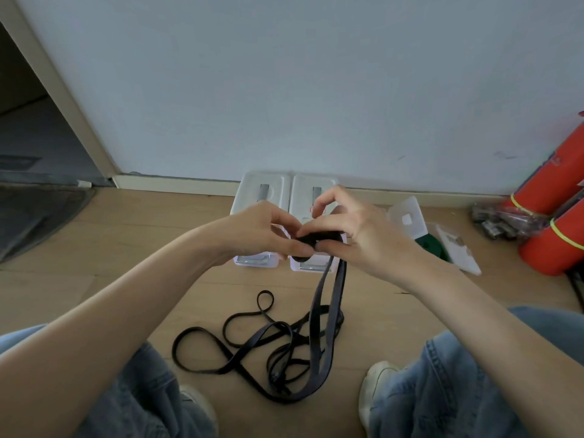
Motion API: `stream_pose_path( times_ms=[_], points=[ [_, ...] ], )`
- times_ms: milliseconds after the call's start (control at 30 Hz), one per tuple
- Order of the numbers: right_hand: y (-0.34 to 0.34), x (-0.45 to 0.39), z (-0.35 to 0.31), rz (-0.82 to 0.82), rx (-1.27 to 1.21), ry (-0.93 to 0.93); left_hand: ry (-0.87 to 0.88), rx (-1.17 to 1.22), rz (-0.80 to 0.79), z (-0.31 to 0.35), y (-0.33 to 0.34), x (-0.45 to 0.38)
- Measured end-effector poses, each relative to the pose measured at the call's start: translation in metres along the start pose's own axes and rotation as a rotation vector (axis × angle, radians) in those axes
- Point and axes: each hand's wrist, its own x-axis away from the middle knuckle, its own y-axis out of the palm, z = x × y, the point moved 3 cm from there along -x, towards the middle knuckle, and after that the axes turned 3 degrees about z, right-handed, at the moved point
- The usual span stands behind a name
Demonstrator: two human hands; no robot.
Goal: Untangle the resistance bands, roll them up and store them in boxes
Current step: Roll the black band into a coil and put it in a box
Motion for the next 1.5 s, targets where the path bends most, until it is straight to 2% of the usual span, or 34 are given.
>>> stream_pose_path(
  times_ms=[133,233,333,467,600,700,767,833,933,1000,1133,1200,1367,1500],
  points=[
    [-0.008,-0.003,0.009,0.16,-0.516,0.382,0.027,0.187,0.309,0.002,-0.006,-0.003],
    [-0.004,-0.004,0.007,0.207,-0.669,0.477,0.061,0.396,0.486,0.004,-0.009,-0.006],
    [0.001,-0.006,0.0,0.334,-0.752,0.451,0.042,0.609,0.428,0.006,-0.003,-0.008],
    [0.001,-0.009,0.0,0.397,-0.606,0.433,0.006,0.628,0.298,0.003,-0.001,-0.005],
    [0.0,-0.009,-0.004,0.246,-0.311,0.301,0.008,0.262,0.143,0.005,-0.004,0.003],
    [0.007,-0.008,-0.007,0.102,-0.083,0.179,0.037,0.007,0.187,0.005,-0.004,0.003],
    [0.006,-0.009,-0.006,0.109,-0.135,0.178,0.04,-0.011,0.215,0.005,-0.005,0.002],
    [0.001,-0.009,0.0,0.193,-0.362,0.273,0.045,0.074,0.274,0.005,-0.011,0.002],
    [0.0,-0.005,0.005,0.268,-0.764,0.465,0.09,0.384,0.394,0.006,-0.024,0.001],
    [0.006,-0.004,0.003,0.286,-0.848,0.496,0.112,0.598,0.406,0.008,-0.026,0.0],
    [0.005,-0.007,-0.004,0.377,-0.871,0.488,0.097,0.694,0.385,0.01,-0.014,-0.002],
    [0.004,-0.007,-0.002,0.409,-0.82,0.488,0.085,0.651,0.363,0.009,-0.01,-0.002],
    [-0.003,-0.006,0.004,0.36,-0.635,0.406,0.051,0.256,0.391,0.005,-0.015,0.001],
    [-0.008,-0.01,0.004,0.216,-0.202,0.261,0.124,-0.023,0.318,0.013,-0.012,0.001]
  ],
)
